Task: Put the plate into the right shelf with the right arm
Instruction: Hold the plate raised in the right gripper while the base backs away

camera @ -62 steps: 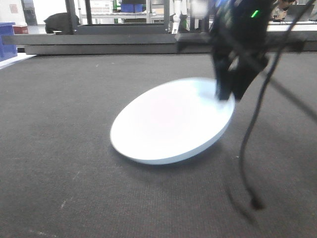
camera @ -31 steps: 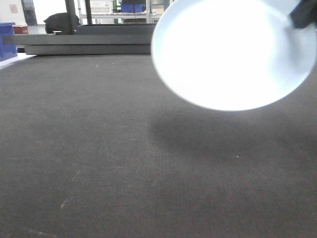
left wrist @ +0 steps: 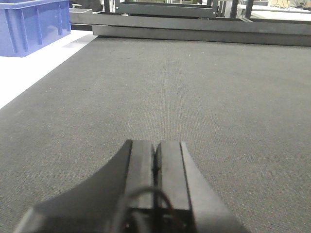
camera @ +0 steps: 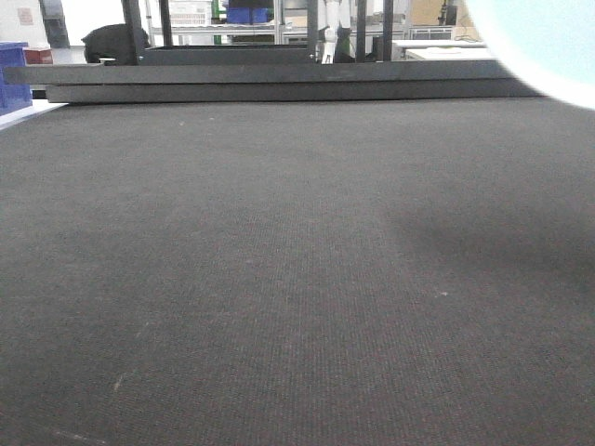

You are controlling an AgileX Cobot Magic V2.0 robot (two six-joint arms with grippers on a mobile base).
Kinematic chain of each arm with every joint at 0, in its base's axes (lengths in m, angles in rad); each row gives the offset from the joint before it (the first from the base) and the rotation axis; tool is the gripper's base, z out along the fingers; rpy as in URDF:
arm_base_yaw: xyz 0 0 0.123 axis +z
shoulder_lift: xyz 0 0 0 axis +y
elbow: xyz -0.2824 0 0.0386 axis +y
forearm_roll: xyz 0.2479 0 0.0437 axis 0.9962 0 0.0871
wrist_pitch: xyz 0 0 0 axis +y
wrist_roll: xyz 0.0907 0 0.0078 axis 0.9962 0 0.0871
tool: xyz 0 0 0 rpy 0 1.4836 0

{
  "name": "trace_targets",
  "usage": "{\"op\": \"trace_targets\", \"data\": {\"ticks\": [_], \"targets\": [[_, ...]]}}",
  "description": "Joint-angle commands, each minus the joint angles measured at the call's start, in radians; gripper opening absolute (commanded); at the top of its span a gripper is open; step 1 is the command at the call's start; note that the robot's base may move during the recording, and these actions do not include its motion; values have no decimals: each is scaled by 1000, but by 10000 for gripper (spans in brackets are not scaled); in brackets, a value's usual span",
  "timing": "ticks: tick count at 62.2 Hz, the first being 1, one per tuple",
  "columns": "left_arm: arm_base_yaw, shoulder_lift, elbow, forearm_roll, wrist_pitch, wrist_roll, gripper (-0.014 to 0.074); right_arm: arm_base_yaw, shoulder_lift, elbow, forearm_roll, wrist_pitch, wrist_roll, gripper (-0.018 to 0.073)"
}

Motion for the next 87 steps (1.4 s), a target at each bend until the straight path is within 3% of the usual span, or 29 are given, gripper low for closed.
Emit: {"op": "trace_targets", "data": {"ticks": [1, 19, 87], "targets": [[-2, -10, 10, -8, -90, -7, -128, -9, -75, 7, 8, -131, -9, 51], [-2, -10, 10, -8, -90, -7, -128, -9, -229, 28, 8, -109, -9, 51], [-2, -10, 10, -8, -90, -7, -128, -9, -229, 28, 8, -109, -9, 51]]}}
